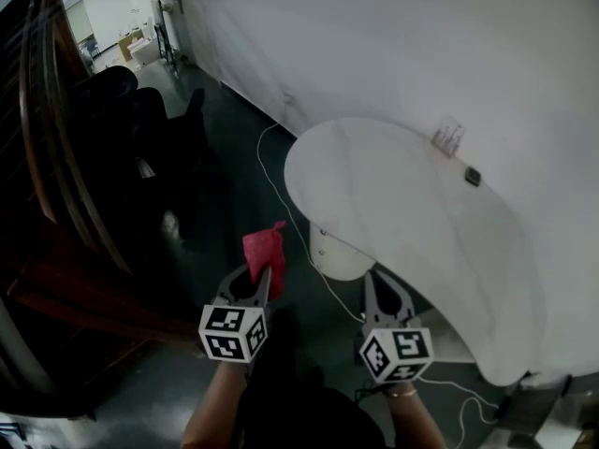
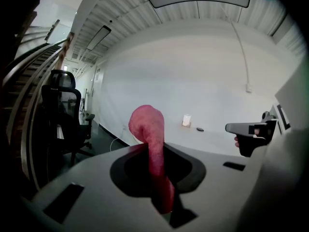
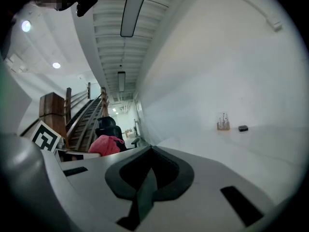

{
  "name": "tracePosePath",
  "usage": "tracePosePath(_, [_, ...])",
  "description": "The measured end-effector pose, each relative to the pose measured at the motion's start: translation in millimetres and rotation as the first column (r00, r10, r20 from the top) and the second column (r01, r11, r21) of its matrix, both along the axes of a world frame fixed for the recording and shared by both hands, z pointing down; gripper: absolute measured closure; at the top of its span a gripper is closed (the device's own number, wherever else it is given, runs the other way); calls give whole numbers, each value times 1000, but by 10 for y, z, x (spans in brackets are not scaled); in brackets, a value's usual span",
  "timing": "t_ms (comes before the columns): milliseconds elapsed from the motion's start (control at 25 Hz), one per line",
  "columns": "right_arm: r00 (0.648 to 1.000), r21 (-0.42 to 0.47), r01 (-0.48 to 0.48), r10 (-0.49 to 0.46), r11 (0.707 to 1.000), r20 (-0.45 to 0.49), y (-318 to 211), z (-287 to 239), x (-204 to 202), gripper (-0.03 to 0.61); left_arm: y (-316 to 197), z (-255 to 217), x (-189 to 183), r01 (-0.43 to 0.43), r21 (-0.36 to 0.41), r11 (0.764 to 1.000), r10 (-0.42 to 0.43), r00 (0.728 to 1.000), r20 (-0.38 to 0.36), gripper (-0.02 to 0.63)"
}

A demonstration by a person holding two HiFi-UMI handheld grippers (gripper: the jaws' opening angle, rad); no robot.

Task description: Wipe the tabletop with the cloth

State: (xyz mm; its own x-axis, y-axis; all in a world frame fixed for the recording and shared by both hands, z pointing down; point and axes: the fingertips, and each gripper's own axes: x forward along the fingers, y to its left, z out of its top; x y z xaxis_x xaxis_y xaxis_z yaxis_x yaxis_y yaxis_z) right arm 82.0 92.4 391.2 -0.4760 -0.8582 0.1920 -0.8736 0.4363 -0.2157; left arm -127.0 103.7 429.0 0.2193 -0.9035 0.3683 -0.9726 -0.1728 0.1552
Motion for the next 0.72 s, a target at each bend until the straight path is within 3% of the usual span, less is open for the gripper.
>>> tracePosePath(400, [992, -12, -121, 120, 993, -27, -1067, 6, -261, 577, -1237, 176, -456, -74, -31, 997, 73, 997, -19, 561])
tracePosePath(720, [969, -31, -244, 243, 969, -46, -1763, 25, -532, 577, -2131, 235, -813, -165, -52, 985, 163, 986, -37, 561])
